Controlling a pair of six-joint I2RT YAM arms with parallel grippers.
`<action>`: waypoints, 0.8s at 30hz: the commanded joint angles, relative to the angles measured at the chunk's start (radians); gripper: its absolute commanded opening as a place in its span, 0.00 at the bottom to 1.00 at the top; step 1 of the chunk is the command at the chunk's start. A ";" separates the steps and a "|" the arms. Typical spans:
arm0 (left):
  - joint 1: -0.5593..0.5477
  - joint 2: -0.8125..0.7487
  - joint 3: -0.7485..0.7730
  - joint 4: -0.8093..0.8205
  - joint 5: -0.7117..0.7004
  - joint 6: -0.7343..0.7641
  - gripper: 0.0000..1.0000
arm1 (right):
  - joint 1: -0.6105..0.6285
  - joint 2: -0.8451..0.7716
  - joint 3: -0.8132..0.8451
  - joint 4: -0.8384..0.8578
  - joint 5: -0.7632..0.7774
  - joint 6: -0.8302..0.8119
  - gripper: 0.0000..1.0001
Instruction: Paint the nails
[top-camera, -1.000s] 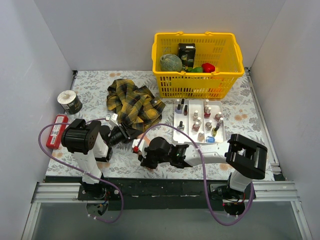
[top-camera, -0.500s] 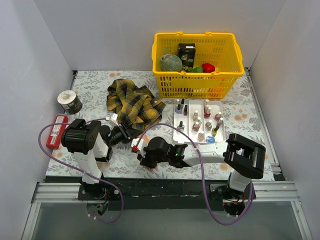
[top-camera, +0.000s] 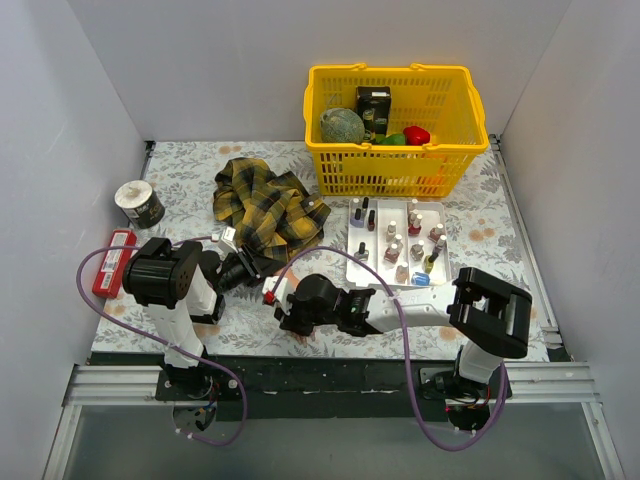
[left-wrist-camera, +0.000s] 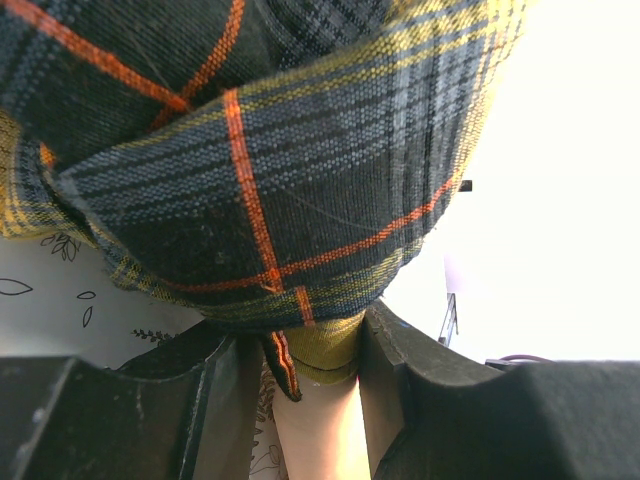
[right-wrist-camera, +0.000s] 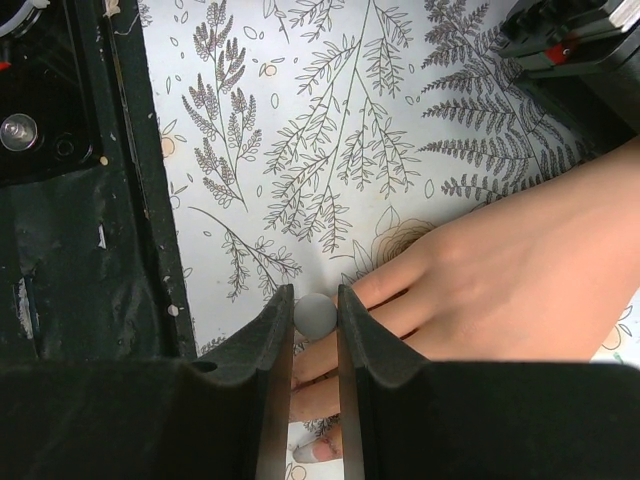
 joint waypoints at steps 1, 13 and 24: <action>-0.006 -0.041 -0.010 0.014 0.021 0.068 0.17 | 0.002 -0.058 0.004 0.029 0.031 -0.005 0.01; -0.004 -0.045 -0.012 0.009 0.016 0.071 0.17 | 0.002 -0.182 -0.089 0.105 0.046 -0.004 0.01; -0.006 -0.137 -0.022 -0.166 -0.123 0.149 0.47 | 0.002 -0.244 -0.136 0.135 0.107 0.005 0.01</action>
